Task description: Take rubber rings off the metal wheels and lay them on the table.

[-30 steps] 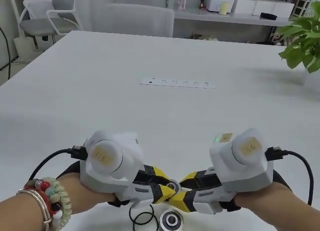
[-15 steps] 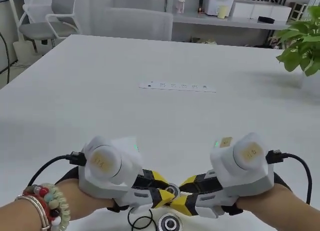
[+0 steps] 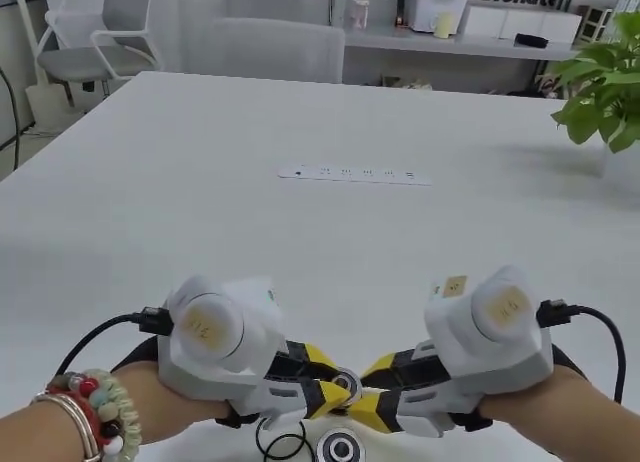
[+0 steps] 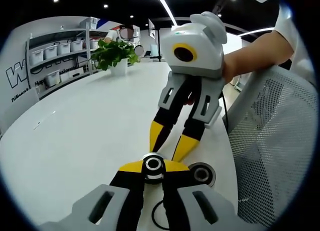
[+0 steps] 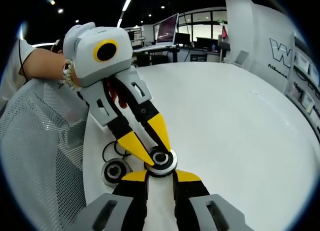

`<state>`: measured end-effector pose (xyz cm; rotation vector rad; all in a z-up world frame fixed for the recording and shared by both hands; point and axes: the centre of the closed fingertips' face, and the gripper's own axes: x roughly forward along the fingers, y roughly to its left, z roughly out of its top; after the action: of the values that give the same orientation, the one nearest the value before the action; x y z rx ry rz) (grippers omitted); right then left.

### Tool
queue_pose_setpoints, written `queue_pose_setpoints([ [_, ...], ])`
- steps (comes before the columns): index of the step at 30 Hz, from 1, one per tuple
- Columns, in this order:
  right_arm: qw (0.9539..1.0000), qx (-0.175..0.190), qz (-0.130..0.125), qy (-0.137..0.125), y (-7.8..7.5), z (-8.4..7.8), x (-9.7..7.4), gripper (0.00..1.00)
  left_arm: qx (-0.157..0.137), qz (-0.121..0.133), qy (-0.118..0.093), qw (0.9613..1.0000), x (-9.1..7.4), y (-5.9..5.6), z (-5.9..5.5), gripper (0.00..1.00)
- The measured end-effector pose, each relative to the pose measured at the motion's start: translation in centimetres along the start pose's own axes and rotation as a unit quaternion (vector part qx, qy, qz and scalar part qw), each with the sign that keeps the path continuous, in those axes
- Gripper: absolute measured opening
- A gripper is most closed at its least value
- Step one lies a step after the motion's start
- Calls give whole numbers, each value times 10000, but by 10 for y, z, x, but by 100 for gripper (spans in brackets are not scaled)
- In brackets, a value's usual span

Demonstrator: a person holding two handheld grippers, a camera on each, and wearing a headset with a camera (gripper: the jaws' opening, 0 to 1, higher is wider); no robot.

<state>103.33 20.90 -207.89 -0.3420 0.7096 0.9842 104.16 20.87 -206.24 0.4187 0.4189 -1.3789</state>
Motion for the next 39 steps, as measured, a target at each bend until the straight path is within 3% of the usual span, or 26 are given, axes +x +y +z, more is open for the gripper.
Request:
queue_pose_setpoints([
  [5,9998,-158,-31,81,-1,-4,-1,8,-6,-1,-6,10000,0,0,0,8],
  [14,9998,-133,-84,133,-3,-5,-2,1,-20,9,-8,10000,0,0,0,8],
  [23,9996,-48,-194,216,-7,-5,-2,0,-35,27,-13,10000,0,1,0,8],
  [27,9987,324,-262,288,-9,-6,-1,0,-28,36,-12,10000,0,1,0,8],
  [34,9944,992,-322,188,-16,-6,-5,0,-12,25,-27,10000,0,1,1,8],
  [39,9831,1807,-282,-55,-18,-4,-9,0,-9,10,-51,10000,0,1,1,8],
])
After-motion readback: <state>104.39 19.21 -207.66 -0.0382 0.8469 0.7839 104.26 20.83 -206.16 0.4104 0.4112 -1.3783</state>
